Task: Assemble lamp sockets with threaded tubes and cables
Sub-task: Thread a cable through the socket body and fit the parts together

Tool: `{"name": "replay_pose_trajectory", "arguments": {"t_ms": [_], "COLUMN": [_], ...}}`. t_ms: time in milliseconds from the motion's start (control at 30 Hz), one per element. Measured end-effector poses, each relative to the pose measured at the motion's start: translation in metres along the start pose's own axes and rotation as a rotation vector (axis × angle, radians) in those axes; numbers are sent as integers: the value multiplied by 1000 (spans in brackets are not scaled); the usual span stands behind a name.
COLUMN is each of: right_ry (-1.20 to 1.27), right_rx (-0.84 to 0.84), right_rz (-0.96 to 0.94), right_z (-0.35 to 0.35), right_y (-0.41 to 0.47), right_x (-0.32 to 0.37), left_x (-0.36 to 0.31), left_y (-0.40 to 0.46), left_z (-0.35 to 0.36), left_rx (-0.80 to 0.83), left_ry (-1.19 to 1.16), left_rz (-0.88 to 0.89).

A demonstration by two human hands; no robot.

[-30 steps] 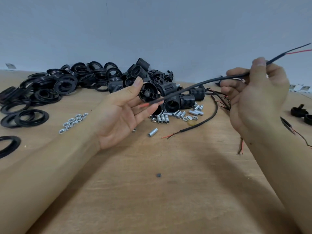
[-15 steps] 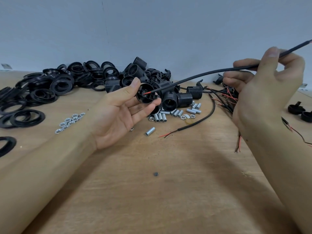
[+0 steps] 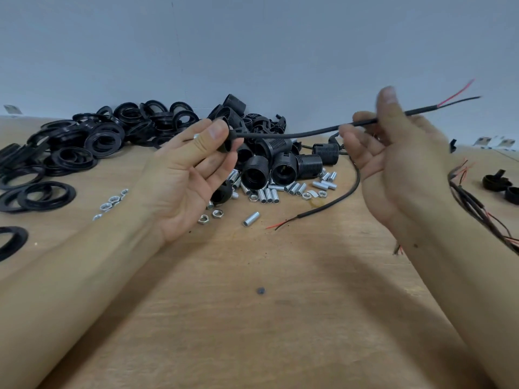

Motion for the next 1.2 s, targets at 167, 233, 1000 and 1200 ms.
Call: {"name": "replay_pose_trajectory", "arguments": {"t_ms": [167,233,1000,1200], "right_ry": [2,-124,-103,-670], "right_rx": [274,342,-132,195], "right_rz": [363,409,394,268], "right_z": [11,11,-25,-12], "right_y": [-14,-24,28,14], "right_x": [-30,-42,-2,-10], "left_x": [4,7,12,24], "left_y": [-4,-8,-9,-4], "left_z": [7,12,5,12], "left_rx": [76,120,15,171], "left_ry": [158,284,1613,1738], "left_rz": [31,81,627,608]}}
Point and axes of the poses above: each hand's wrist, its own y-axis towards the middle knuckle, its own z-axis out of the palm, x = y × z, the point moved 3 cm from there along y, towards the middle knuckle, and after that the axes turned 14 degrees about y, right-handed, at the moved point
